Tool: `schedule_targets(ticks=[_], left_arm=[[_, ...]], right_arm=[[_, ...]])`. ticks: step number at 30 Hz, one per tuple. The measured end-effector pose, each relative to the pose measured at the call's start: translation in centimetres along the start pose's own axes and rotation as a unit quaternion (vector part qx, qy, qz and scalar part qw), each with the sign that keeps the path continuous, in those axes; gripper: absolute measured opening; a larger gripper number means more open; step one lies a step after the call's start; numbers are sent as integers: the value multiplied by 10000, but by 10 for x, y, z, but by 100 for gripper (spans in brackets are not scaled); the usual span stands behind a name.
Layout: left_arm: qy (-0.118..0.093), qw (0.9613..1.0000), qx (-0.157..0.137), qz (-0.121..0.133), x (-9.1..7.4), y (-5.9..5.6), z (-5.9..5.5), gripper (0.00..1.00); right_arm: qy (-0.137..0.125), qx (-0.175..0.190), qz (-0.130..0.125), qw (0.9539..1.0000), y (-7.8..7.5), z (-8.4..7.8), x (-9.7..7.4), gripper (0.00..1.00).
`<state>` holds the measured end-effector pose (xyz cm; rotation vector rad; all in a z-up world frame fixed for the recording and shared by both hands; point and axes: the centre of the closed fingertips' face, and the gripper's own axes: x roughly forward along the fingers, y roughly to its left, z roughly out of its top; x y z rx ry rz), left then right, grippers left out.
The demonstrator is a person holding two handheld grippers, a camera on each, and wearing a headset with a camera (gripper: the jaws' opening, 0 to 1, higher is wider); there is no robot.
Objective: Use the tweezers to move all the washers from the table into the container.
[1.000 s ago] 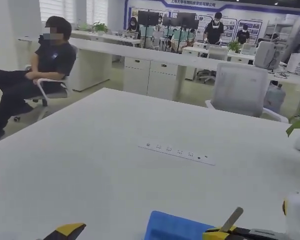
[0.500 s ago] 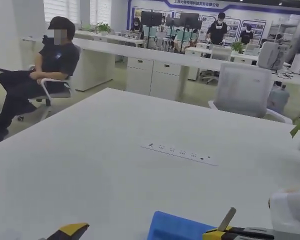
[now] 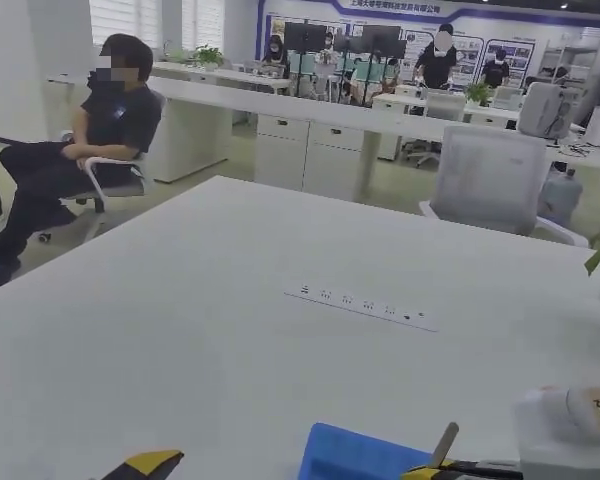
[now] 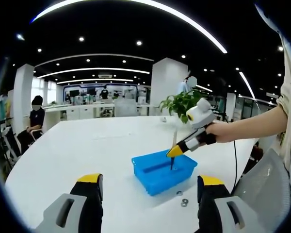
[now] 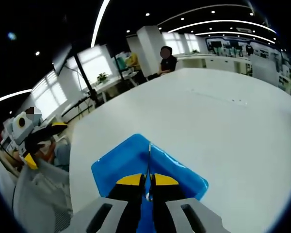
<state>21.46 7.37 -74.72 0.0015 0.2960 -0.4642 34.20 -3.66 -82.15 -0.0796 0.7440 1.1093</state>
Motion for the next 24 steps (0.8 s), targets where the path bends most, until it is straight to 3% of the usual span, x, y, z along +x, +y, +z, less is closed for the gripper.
schedule_targets(ticks=[24], left_arm=[[29,10000,4,6,1,1,-1,79]], right_arm=[[115,-224,-79,9997,1,-3,3,4]])
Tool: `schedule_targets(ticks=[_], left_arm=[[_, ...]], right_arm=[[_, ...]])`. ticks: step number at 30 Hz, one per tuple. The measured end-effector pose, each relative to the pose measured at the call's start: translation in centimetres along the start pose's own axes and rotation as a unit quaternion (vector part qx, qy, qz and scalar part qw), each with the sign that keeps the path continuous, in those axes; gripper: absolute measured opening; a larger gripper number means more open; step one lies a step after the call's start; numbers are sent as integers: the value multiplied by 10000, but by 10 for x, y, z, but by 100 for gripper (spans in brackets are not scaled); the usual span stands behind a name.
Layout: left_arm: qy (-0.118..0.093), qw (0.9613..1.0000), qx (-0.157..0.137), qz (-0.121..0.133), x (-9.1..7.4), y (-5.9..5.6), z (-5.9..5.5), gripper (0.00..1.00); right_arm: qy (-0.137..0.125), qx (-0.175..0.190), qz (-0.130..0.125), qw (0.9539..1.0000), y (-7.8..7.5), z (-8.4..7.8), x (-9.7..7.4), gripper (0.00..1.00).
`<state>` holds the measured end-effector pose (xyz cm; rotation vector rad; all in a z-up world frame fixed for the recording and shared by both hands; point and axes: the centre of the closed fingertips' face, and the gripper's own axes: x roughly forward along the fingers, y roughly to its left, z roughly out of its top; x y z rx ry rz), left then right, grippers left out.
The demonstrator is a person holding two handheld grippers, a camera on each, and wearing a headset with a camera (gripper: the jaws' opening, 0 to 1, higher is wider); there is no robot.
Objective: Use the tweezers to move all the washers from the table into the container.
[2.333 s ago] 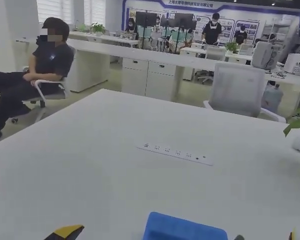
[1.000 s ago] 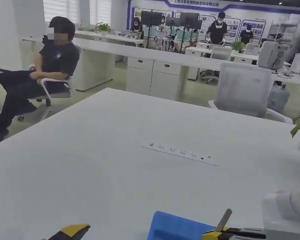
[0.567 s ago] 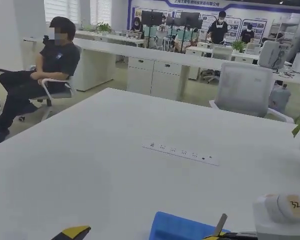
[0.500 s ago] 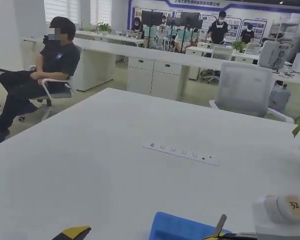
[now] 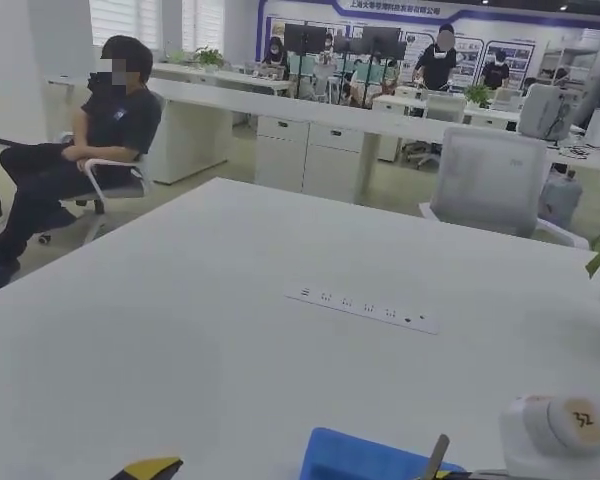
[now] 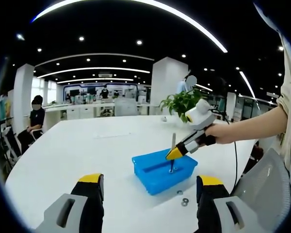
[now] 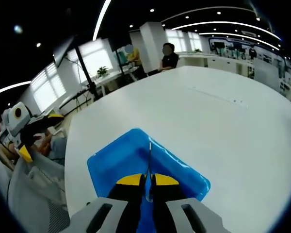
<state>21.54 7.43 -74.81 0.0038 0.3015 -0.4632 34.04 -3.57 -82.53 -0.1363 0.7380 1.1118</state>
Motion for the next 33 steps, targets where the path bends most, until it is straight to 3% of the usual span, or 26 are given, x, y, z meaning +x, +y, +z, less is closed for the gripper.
schedule_targets(ticks=[9,19,33], left_arm=[[18,10000,5,-26,1,-1,0,79],[7,10000,-30,-32,1,-1,0,79],[43,9999,17,-102,1,-4,-2,79]], right_arm=[[-237,-151,22,9996,13,15,-16,4],[-661,-192,131,9975,41,32,-38,4],[-839,-21,329,9959,75,26,-52,4]])
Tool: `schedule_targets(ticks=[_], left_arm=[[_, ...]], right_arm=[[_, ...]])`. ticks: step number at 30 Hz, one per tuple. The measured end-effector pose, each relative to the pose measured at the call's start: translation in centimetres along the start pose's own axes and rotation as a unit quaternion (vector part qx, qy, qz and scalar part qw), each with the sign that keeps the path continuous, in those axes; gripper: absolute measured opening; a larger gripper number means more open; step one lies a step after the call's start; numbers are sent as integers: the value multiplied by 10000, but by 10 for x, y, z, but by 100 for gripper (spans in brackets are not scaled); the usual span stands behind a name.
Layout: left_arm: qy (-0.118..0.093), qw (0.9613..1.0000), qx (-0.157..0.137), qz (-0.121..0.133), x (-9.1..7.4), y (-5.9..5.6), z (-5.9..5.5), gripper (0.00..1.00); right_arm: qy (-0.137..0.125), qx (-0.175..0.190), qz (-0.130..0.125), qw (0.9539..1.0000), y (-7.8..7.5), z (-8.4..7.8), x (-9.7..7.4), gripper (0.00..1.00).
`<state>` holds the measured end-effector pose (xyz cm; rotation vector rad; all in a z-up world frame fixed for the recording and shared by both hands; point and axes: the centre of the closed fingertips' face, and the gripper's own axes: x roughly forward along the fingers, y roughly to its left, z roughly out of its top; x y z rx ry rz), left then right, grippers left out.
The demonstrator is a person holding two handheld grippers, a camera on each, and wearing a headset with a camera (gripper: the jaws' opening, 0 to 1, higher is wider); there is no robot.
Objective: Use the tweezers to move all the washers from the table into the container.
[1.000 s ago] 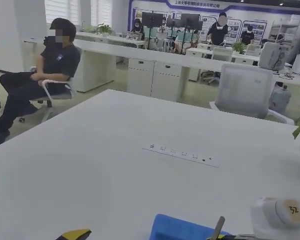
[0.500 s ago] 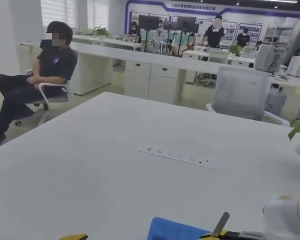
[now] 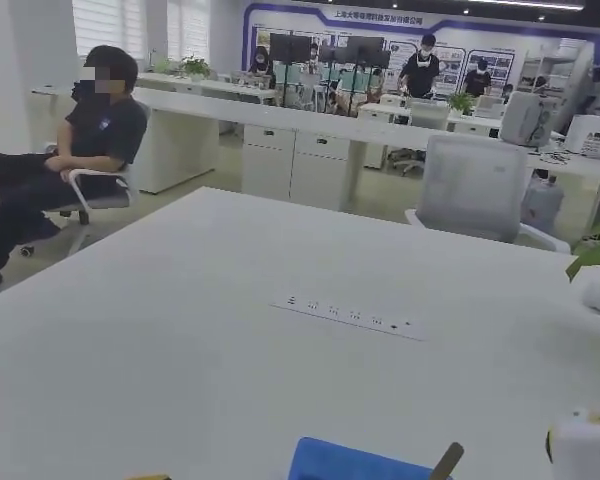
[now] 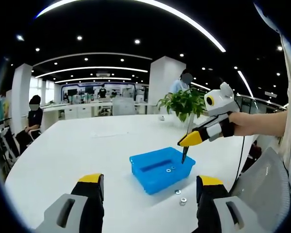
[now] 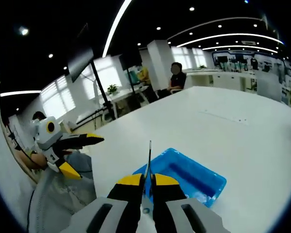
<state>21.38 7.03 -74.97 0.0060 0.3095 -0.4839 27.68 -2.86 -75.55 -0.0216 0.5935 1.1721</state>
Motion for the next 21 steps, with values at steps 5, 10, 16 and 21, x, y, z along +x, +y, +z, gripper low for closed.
schedule_targets(ticks=[5,10,16,21], left_arm=[[-41,10000,-17,23,-1,1,1,79],[-48,10000,-18,25,-2,1,1,78],[-52,10000,-22,41,-2,1,2,78],[-41,10000,-18,28,-2,1,2,78]], right_arm=[[6,74,77,9999,8,-6,1,4],[101,133,118,9998,14,-18,4,4],[93,322,197,9992,17,-25,7,4],[190,373,245,9988,20,-34,13,4]])
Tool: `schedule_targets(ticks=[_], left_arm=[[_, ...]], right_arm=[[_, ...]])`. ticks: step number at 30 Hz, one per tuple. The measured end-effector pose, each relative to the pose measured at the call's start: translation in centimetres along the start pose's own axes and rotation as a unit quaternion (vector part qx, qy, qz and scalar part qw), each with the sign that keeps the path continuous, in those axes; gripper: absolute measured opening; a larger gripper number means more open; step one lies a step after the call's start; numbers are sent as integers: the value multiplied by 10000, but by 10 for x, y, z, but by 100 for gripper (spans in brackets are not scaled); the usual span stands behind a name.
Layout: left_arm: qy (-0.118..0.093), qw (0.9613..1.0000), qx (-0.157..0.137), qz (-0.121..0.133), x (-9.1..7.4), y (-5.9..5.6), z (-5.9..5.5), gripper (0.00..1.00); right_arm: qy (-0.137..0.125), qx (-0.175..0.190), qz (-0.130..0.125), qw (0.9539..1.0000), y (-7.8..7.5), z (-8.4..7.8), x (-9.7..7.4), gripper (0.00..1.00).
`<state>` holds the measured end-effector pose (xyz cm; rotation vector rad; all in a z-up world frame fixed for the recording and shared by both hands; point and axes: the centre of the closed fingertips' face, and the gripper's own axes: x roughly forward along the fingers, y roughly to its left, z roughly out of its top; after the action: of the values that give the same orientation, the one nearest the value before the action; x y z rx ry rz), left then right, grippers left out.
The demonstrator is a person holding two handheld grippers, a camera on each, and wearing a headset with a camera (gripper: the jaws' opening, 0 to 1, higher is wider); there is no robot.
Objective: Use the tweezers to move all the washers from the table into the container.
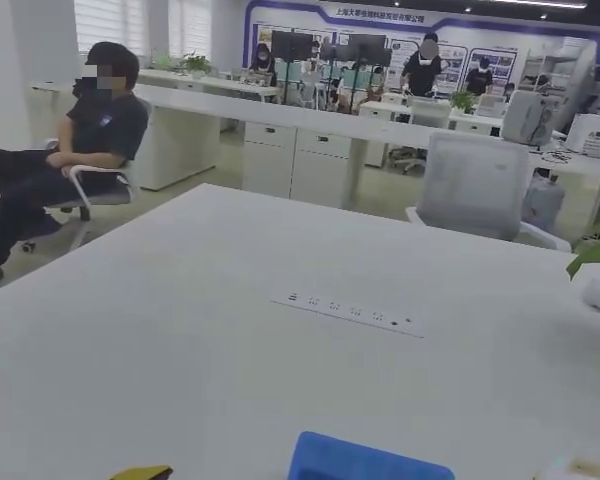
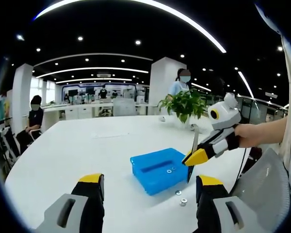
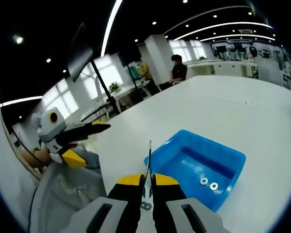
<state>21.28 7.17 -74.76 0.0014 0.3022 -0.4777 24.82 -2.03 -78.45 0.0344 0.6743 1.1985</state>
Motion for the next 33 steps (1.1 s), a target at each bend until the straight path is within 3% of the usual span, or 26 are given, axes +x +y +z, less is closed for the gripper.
schedule_targets(ticks=[12,33], left_arm=[[2,10000,-9,0,0,0,0,78],[49,10000,8,-3,1,1,-2,78]], right_arm=[[185,-210,75,9996,5,-18,12,4],[469,-171,170,9986,8,-41,27,4]])
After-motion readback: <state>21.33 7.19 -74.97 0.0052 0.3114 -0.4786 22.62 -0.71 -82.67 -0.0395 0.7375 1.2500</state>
